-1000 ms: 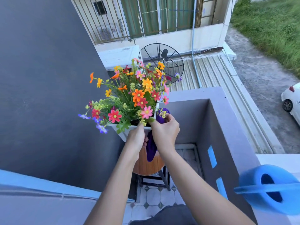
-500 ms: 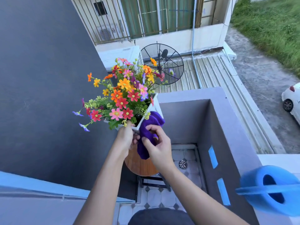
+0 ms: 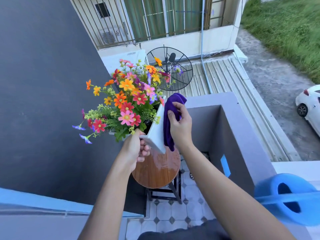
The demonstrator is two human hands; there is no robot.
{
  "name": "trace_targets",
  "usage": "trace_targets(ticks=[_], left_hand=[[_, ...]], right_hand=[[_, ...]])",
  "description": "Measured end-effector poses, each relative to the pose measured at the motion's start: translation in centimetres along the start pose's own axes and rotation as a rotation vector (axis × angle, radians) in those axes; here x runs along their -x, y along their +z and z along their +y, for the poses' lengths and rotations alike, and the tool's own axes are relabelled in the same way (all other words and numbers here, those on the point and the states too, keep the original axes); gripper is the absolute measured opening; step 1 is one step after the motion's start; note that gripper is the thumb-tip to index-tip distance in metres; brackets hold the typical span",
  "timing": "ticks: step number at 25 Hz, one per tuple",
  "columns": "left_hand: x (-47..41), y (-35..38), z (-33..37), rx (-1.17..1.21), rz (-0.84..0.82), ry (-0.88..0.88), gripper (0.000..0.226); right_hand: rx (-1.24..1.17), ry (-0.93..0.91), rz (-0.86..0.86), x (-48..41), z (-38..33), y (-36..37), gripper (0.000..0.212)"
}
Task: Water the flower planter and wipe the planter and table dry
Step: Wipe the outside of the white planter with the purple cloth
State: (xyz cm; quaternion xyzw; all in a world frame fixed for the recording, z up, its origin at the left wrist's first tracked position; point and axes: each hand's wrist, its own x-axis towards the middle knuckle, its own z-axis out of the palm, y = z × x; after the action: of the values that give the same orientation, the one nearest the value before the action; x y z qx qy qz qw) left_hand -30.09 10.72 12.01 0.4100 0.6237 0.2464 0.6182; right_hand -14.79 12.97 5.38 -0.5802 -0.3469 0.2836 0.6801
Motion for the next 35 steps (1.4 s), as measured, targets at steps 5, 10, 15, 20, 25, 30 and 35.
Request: trace_targets(ticks=[5, 10, 15, 20, 25, 30, 35], left_hand=[[-0.1, -0.2, 0.0, 0.063, -0.013, 0.018, 0.031], [-0.9, -0.8, 0.3, 0.085, 0.047, 0.031, 0.032], [-0.6, -0.8, 0.3, 0.065, 0.1, 0.035, 0.036], [-0.5, 0.6, -0.4, 0.002, 0.144, 0.046, 0.039], [-0.1, 0.8, -0.5, 0.056, 0.086, -0.034, 0.037], [0.2, 1.5, -0.6, 0.09, 0.062, -0.043, 0.042], [-0.3, 1.1, -0.4, 0.132, 0.125, -0.016, 0.038]], right_hand=[[-0.043, 0.069, -0.082, 1.8, 1.7, -0.7, 0.023], [-0.119, 0.123, -0.254, 6.3, 2.2, -0.8, 0.027], [-0.152, 0.152, -0.222, 8.0, 2.5, -0.6, 0.026], [-0.214, 0.068, -0.193, 8.0, 0.1, -0.7, 0.028], [-0.425, 0.189, -0.023, 5.1, -1.5, -0.7, 0.031], [-0.243, 0.148, 0.007, 0.4, -0.2, -2.1, 0.026], [-0.168, 0.238, -0.105, 0.3, 2.3, -2.6, 0.028]])
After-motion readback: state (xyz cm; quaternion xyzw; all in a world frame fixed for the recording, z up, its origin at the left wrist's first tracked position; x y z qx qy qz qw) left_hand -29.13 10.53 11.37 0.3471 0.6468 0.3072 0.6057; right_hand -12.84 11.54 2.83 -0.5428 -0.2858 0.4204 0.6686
